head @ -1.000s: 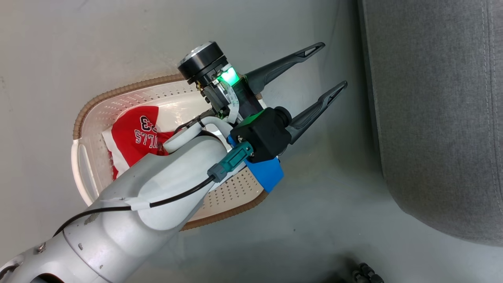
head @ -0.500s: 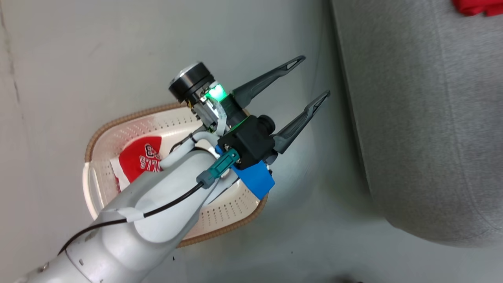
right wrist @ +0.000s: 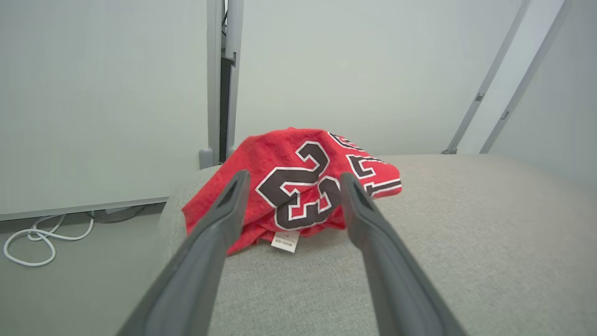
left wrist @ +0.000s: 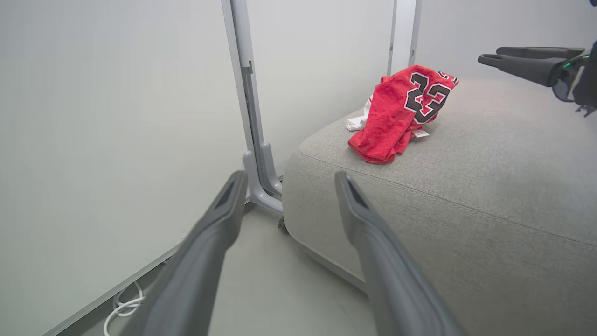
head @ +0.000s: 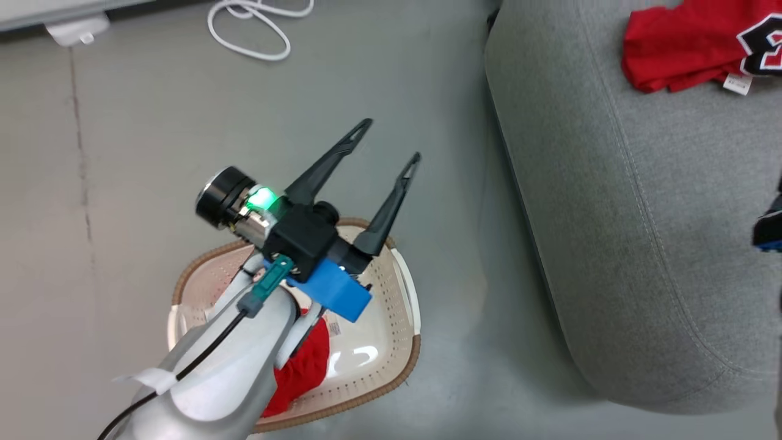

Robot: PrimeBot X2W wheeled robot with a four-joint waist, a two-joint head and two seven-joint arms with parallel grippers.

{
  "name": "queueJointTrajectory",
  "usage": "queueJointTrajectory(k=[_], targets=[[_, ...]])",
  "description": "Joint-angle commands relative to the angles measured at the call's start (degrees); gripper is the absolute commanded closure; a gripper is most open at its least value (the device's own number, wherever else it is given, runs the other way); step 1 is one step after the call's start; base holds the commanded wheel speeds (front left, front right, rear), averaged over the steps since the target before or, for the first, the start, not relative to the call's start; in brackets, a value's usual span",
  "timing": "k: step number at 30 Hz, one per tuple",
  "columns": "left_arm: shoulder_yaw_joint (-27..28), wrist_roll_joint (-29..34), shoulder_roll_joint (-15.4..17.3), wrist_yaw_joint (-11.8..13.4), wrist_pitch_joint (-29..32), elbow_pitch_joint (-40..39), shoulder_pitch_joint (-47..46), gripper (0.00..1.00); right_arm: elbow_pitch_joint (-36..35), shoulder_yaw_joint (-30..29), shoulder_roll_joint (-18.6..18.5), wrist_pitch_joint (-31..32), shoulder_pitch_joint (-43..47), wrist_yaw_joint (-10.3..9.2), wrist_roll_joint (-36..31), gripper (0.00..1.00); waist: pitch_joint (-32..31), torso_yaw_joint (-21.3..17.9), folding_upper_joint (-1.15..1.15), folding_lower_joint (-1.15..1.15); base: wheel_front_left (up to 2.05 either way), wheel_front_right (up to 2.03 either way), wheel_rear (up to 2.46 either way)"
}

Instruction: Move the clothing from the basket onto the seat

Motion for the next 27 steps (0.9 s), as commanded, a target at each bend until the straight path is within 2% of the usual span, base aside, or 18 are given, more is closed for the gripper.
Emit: queueJointTrajectory(k=[1,14,27], targets=[[1.5,-0.2,0.2,0.4,-0.2,-0.5,1.8,0.0,-1.4,1.4,0.8,0.0,1.6,0.01,0.5,0.0,-2.9,1.3,0.0,0.01,0.0,0.0,0.0],[16.4,1.1,-1.0,1.4,-0.2,-3.4,12.9,0.0,-9.7,13.2,4.2,0.0,7.1,0.01,3.4,0.0,-10.8,7.8,0.0,0.01,0.0,0.0,0.0],[27.0,4.0,-3.9,0.3,-0.2,-5.1,22.6,0.0,-13.7,18.3,6.5,0.0,14.6,0.01,2.9,0.0,-17.3,12.5,0.0,0.01,0.0,0.0,0.0]])
